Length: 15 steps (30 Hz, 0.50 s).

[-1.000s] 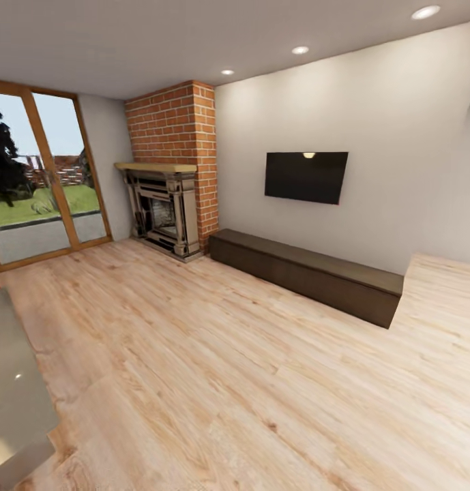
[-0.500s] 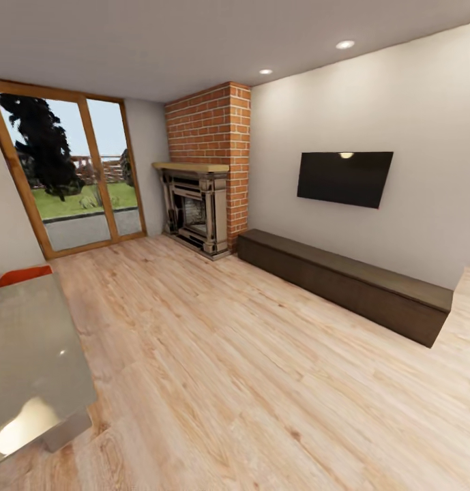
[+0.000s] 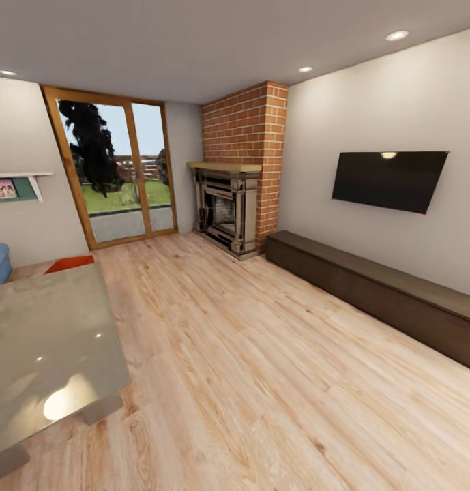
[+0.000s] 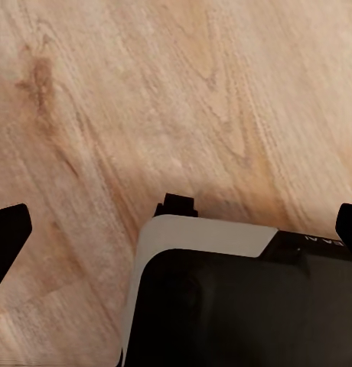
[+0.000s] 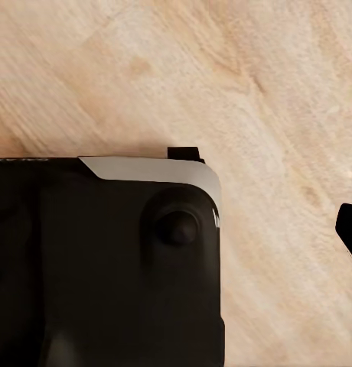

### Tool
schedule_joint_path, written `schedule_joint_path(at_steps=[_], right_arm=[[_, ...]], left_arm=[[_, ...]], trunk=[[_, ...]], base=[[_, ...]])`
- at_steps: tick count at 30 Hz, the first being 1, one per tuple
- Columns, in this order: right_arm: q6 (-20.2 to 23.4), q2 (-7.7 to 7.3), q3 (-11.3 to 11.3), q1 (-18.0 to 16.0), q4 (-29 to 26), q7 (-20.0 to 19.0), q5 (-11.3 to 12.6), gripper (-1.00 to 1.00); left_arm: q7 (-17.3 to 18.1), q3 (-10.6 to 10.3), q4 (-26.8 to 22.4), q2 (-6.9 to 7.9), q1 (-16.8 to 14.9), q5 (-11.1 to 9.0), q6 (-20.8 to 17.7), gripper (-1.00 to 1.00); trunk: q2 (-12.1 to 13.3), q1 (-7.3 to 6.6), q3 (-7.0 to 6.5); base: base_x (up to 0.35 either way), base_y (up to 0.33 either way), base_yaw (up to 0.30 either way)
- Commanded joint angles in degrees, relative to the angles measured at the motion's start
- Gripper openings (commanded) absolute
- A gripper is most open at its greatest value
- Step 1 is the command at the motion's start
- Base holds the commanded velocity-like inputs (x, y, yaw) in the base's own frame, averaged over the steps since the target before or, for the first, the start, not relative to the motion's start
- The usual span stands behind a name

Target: Move the two storage containers from the living room to the garage. In the garage, place one container on the floor and stack the other container on top of it (either order is fine).

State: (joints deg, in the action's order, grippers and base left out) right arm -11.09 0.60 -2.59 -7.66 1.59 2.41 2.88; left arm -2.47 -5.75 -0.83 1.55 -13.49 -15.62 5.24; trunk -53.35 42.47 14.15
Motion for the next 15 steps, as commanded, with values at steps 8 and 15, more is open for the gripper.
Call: schedule_joint_path(at_steps=[8, 15], right_arm=[[-0.30, 0.02, -0.23, -0.08, 0.17, 0.17, 0.29, 1.00], [-1.00, -0.49, -0.44, 0.01, 0.08, 0.22, -0.09, 1.00]], left_arm=[[-0.14, -0.49, 0.04, 0.01, -0.04, -0.46, 0.14, 1.00], [-0.34, -0.22, 0.59, 0.20, 0.05, -0.81, -0.68, 1.00]], trunk=[[-0.05, 0.00, 0.07], [-0.05, 0.00, 0.07]], base=[[0.000, 0.000, 0.150], [0.000, 0.000, 0.000]])
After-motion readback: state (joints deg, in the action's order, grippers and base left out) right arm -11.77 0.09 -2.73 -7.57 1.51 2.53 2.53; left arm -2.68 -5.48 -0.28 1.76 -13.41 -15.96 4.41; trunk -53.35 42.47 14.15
